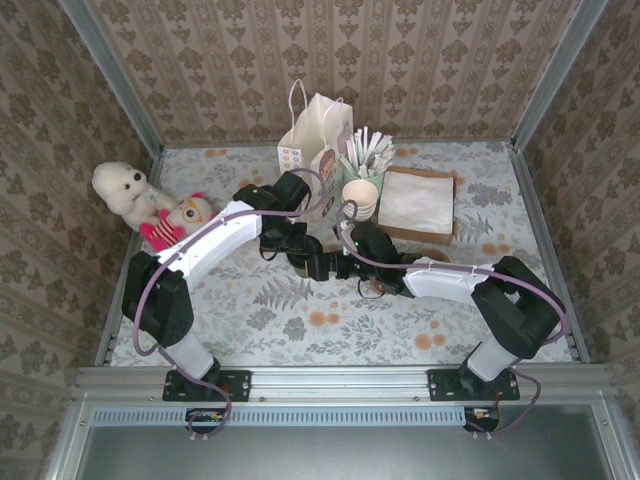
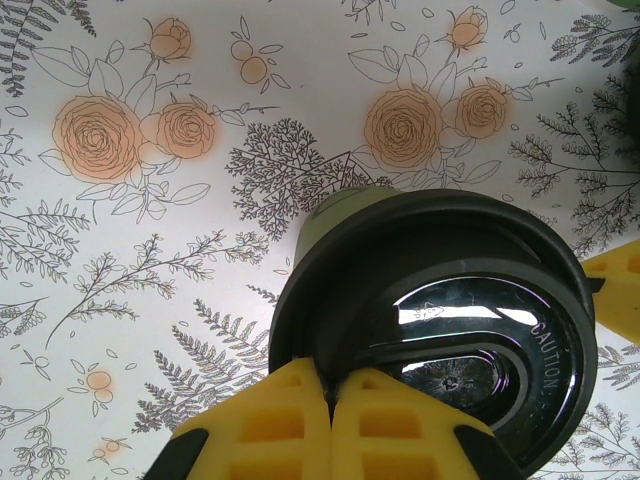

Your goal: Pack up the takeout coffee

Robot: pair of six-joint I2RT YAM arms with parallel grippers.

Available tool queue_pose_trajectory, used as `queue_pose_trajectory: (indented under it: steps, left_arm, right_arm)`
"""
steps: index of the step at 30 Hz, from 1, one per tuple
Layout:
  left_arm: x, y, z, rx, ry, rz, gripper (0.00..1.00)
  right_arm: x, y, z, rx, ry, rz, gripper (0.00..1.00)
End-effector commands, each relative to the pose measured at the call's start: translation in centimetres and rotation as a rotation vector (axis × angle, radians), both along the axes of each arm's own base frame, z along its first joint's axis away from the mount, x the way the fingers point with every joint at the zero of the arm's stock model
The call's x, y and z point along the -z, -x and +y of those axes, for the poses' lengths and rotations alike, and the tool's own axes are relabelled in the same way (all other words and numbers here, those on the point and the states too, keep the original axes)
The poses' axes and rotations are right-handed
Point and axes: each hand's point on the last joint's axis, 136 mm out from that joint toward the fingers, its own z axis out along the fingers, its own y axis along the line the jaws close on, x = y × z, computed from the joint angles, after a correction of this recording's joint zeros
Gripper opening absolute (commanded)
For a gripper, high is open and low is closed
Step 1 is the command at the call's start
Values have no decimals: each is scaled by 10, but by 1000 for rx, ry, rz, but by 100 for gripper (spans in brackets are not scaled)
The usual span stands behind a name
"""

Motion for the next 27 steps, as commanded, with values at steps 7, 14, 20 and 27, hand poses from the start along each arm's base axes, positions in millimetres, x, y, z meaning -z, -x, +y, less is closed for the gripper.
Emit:
queue_pose_trajectory:
  steps: [7,14,20,27]
  left_arm:
    - [11,0,4,-17,-16,47,0]
    - [21,2,2,-8,1,87,0]
    - [35,12,4,0,-5,132,0]
    - [28,7,-3,90,18,108,0]
  right_arm:
    - [6,-13,-2,33,40,-70,100]
    - [46,-18,-13,91,135,-9,100]
    - [66,-7,-24,108,163,44,100]
    - [33,1,-18,48,96,29,100]
